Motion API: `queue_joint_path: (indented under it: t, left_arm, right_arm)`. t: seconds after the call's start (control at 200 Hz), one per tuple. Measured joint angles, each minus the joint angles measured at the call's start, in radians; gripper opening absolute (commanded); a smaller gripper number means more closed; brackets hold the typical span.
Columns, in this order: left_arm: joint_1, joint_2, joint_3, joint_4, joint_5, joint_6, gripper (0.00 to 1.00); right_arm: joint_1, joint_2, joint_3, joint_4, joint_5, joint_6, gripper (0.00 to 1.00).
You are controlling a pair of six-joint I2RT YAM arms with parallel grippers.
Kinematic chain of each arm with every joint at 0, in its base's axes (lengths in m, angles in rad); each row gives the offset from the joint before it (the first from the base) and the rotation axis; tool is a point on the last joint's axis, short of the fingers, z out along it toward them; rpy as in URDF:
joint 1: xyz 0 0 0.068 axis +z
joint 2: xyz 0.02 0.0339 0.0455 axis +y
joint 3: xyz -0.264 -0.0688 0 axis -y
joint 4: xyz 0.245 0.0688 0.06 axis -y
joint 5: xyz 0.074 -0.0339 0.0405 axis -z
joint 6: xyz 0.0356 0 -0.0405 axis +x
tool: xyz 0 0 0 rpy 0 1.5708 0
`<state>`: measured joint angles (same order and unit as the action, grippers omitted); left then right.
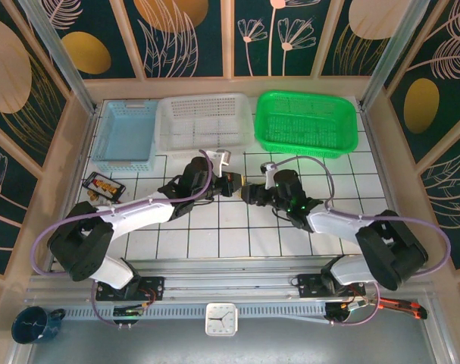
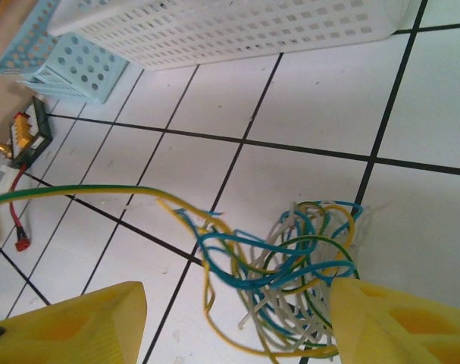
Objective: Untangle the cables
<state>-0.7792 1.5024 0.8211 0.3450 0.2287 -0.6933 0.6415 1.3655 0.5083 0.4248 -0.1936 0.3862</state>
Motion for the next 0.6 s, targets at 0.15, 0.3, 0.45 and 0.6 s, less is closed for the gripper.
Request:
queue_joint_path:
  t: [0.15,0.3,0.45,0.6]
  left_arm:
    - [0.0,-0.01,0.0,0.0,0.005,-0.008,0.0]
    - [0.0,-0.039,0.0,0.003,0.026,-0.035,0.0]
    - [0.0,-0.09,0.004,0.012,0.044,-0.069,0.0]
    - [0.0,-0.145,0.031,0.017,0.051,-0.091,0.0]
  right_arm:
    - [0.0,0.088,0.024,0.061,0.023,-0.003,0.64]
    - [0.0,0.156,0.029,0.138,0.051,0.005,0.59]
    - [0.0,0.196,0.026,0.205,0.072,0.034,0.55]
    - [0.0,0.214,-0.002,0.267,0.087,0.065,0.54]
